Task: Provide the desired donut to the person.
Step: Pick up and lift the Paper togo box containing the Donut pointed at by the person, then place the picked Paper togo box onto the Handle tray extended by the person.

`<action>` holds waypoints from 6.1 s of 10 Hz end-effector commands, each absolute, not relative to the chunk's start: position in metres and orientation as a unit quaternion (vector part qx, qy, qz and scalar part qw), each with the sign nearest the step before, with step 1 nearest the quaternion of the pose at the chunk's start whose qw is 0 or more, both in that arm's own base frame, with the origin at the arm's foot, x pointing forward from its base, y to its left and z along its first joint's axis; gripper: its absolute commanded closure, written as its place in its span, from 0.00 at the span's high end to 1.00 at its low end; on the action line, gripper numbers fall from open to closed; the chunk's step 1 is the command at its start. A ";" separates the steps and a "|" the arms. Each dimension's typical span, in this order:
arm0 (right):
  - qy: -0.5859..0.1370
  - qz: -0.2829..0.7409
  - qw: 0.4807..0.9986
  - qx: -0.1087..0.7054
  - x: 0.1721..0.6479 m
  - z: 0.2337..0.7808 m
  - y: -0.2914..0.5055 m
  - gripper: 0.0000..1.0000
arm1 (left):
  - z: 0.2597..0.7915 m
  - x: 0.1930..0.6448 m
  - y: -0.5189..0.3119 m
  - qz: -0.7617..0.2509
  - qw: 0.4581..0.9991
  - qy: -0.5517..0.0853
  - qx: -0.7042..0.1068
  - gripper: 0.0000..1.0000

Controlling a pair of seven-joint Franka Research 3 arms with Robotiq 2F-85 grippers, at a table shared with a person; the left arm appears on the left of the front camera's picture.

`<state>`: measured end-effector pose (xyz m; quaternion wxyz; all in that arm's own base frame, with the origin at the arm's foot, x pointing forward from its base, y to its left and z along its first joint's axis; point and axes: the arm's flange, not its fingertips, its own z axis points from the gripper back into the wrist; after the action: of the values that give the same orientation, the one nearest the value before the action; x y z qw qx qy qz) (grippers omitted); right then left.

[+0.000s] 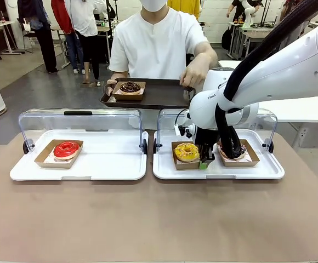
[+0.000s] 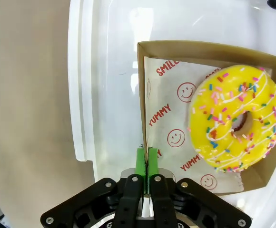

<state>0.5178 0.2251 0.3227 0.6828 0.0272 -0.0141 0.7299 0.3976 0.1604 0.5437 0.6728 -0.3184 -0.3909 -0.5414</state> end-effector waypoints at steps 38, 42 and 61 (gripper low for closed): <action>-0.030 0.709 0.703 -0.037 0.338 0.560 0.264 0.00 | 0.544 0.396 0.162 -0.544 0.675 -0.386 -0.316 1.00; -0.060 0.715 0.694 -0.059 0.337 0.589 0.276 0.02 | 0.544 0.396 0.162 -0.544 0.675 -0.386 -0.316 1.00; -0.081 0.754 0.651 -0.036 0.567 0.566 0.264 0.02 | 0.544 0.396 0.162 -0.544 0.675 -0.386 -0.316 1.00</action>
<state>0.5663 0.2660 0.5679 0.6523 -0.0360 -0.0827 0.7526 0.3976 0.1607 0.5436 0.6732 -0.3182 -0.3908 -0.5411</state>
